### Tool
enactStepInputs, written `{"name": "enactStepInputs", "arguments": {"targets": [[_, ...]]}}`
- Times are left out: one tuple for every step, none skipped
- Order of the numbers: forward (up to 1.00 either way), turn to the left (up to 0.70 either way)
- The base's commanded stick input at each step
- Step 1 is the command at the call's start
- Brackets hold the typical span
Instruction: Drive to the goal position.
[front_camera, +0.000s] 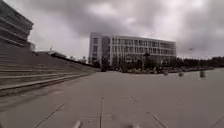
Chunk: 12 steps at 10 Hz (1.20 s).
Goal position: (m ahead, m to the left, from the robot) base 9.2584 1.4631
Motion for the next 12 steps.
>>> {"name": "enactStepInputs", "arguments": {"targets": [[0.85,0.0],[0.85,0.0],[0.85,0.0],[0.85,0.0],[0.85,0.0],[0.85,0.0],[0.85,0.0],[0.85,0.0],[0.85,0.0],[0.85,0.0],[0.85,0.0],[0.85,0.0]]}}
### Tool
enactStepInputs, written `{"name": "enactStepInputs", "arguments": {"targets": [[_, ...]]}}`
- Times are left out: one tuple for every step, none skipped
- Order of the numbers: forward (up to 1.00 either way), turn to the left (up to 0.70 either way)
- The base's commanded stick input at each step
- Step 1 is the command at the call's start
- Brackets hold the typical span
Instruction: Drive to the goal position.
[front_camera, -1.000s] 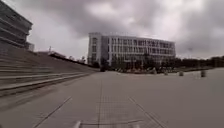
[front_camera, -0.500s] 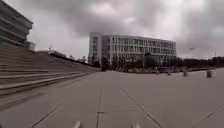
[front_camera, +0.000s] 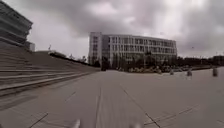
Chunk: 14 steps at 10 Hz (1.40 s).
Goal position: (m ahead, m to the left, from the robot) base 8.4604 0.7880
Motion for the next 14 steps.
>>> {"name": "enactStepInputs", "arguments": {"targets": [[0.85,0.0],[0.85,0.0],[0.85,0.0],[0.85,0.0],[0.85,0.0],[0.85,0.0],[0.85,0.0],[0.85,0.0],[0.85,0.0],[0.85,0.0],[0.85,0.0],[0.85,0.0],[0.85,0.0],[0.85,0.0]]}}
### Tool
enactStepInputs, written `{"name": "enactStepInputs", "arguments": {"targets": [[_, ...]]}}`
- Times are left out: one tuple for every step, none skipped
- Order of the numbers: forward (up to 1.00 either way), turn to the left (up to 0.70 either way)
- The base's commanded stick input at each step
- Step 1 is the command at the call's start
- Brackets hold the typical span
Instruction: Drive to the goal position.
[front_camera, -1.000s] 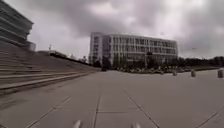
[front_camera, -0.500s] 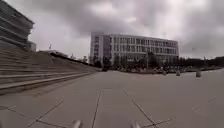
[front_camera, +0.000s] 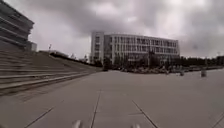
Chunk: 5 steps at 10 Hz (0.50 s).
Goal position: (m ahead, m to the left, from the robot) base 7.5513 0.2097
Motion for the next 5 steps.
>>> {"name": "enactStepInputs", "arguments": {"targets": [[0.85,0.0],[0.85,0.0],[0.85,0.0],[0.85,0.0],[0.85,0.0]]}}
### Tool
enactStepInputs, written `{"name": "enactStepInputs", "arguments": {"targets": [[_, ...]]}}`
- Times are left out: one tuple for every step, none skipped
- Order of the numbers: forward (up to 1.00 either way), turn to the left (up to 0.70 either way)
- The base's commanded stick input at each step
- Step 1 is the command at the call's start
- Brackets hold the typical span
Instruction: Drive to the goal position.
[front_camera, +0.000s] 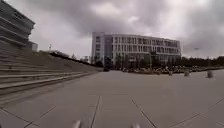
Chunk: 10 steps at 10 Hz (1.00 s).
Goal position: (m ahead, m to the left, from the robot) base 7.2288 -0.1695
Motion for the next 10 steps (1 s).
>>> {"name": "enactStepInputs", "arguments": {"targets": [[0.85,0.0],[0.85,0.0],[0.85,0.0],[0.85,0.0],[0.85,0.0],[0.85,0.0],[0.85,-0.03],[0.85,-0.05],[0.85,0.0],[0.85,0.0]]}}
